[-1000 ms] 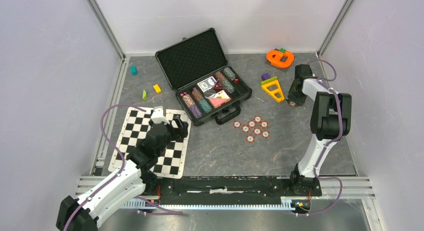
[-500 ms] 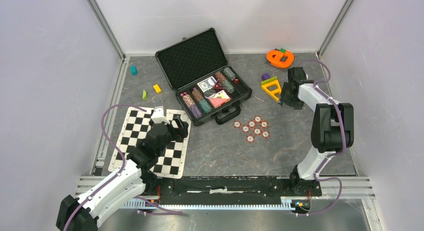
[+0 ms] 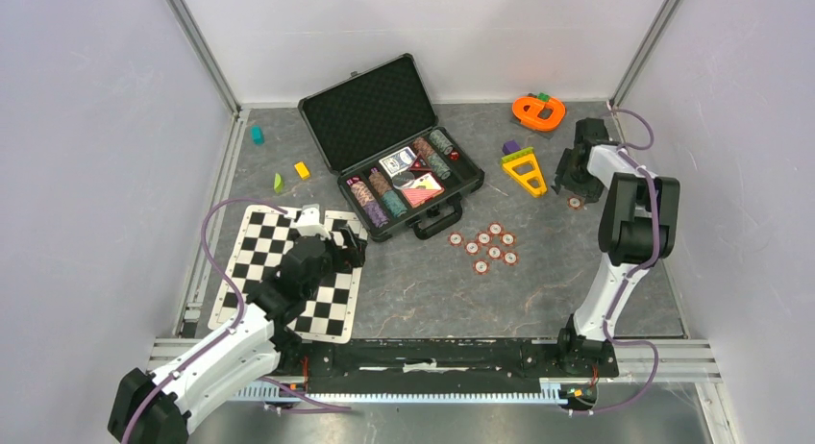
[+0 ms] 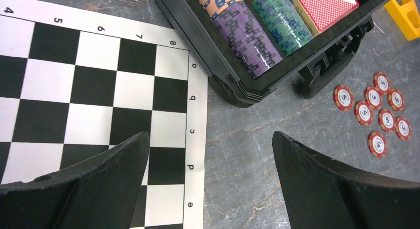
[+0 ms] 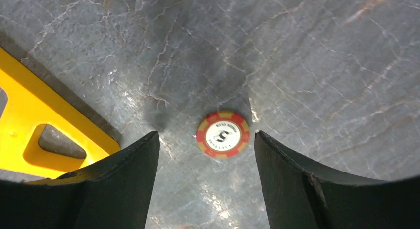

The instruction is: Pack up texas hold em set

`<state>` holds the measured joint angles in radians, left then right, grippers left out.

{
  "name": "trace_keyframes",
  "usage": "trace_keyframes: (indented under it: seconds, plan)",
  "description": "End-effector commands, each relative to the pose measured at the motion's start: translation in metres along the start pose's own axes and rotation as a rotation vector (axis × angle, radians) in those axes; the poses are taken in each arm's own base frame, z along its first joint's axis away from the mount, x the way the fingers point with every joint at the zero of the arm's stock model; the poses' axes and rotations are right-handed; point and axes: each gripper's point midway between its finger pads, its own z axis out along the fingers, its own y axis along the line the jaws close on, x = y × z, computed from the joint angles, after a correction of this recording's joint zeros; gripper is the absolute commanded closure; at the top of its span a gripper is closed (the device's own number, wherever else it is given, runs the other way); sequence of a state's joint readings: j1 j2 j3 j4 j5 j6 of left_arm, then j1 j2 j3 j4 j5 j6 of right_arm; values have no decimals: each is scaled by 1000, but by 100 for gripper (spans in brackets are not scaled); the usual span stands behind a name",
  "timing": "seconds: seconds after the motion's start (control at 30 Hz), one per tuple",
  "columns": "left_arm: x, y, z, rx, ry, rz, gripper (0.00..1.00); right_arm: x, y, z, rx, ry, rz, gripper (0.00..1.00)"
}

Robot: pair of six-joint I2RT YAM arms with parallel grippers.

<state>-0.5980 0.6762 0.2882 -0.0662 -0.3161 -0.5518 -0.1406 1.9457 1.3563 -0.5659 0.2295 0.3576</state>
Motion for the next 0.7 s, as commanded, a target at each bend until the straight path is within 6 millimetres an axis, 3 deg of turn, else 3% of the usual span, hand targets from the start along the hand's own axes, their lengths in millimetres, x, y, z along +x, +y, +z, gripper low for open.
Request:
trace_keyframes:
  seconds: [0.0, 0.2, 0.43, 0.67]
  plan:
    - [-15, -17, 0, 65, -31, 0, 0, -4, 7, 7, -7, 15, -17, 25]
    - [-15, -18, 0, 66, -34, -5, 0, 18, 5, 17, -17, 56, -19, 29]
    - [-15, -18, 0, 67, -36, -8, 0, 26, 2, 11, -45, 62, -22, 29]
    - [-18, -17, -2, 66, -46, -9, 0, 62, 18, 4, -174, 109, 4, 41]
